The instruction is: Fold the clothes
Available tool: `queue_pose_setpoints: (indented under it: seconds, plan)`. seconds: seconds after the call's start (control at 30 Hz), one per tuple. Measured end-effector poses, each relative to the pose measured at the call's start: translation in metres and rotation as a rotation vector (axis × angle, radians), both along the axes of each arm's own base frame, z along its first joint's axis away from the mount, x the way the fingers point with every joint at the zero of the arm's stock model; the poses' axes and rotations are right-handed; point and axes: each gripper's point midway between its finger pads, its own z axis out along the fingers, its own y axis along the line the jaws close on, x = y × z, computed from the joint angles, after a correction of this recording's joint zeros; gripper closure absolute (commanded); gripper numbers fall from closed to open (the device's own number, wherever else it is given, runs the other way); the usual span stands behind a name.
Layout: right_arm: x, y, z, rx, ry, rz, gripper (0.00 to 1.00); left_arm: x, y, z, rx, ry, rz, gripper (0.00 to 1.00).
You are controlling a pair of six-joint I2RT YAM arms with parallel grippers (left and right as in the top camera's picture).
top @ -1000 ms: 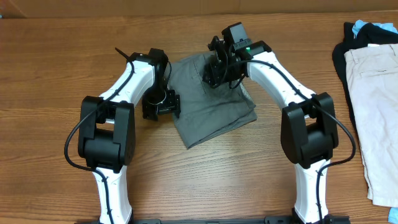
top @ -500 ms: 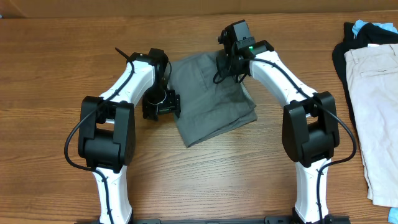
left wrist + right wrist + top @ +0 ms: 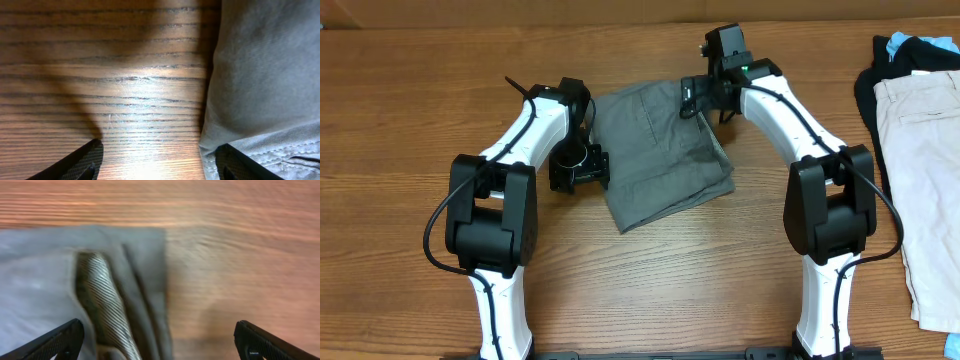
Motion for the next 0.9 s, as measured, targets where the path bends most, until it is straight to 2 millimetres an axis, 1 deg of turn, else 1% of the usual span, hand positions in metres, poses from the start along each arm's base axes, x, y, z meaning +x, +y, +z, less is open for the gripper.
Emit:
queue_pose_setpoints:
  seconds: [0.1, 0.23, 0.27, 0.3, 0.37, 0.43, 0.5, 0.53, 0.6, 0.67, 0.73, 0.8, 0.9]
  plan:
    - [0.0, -0.009, 0.016, -0.017, 0.012, -0.046, 0.0, 0.007, -0.002, -0.001, -0.01, -0.03, 0.0, 0.22]
    - [0.009, -0.027, 0.057, -0.013, -0.014, -0.11, 0.0, 0.017, -0.008, 0.001, -0.051, -0.067, 0.007, 0.14]
    - [0.011, -0.033, 0.069, -0.008, -0.02, -0.129, 0.0, 0.02, -0.011, 0.002, -0.068, -0.078, 0.009, 0.06]
    - [0.013, -0.04, 0.08, -0.002, -0.03, -0.15, 0.0, 0.022, -0.013, 0.004, -0.078, -0.089, 0.007, 0.0]
    - [0.019, -0.058, 0.105, 0.011, -0.064, -0.192, 0.0, 0.025, -0.015, 0.006, -0.095, -0.102, 0.01, 0.0]
    - [0.025, -0.077, 0.125, 0.021, -0.1, -0.232, 0.0, 0.026, -0.017, 0.009, -0.107, -0.109, 0.011, 0.0]
    - [0.031, -0.101, 0.141, 0.03, -0.138, -0.281, 0.0, 0.028, -0.019, 0.011, -0.132, -0.113, 0.017, 0.0]
    - [0.033, -0.116, 0.148, 0.032, -0.154, -0.31, 0.0, 0.029, -0.022, 0.012, -0.15, -0.116, 0.02, 0.0]
    - [0.032, -0.137, 0.15, 0.029, -0.155, -0.351, 0.0, 0.033, -0.026, 0.014, -0.191, -0.127, 0.028, 0.0]
    - [0.025, -0.162, 0.146, 0.019, -0.126, -0.397, 0.0, 0.039, -0.031, 0.016, -0.228, -0.146, 0.032, 0.0]
    - [0.018, -0.183, 0.142, 0.011, -0.098, -0.438, 0.0, 0.043, -0.035, 0.018, -0.256, -0.161, 0.033, 0.0]
    - [0.014, -0.199, 0.141, 0.007, -0.091, -0.469, 0.0, 0.045, -0.037, 0.019, -0.273, -0.168, 0.033, 0.0]
    - [0.012, -0.21, 0.141, 0.005, -0.089, -0.49, 0.0, 0.048, -0.04, 0.021, -0.29, -0.182, 0.033, 0.0]
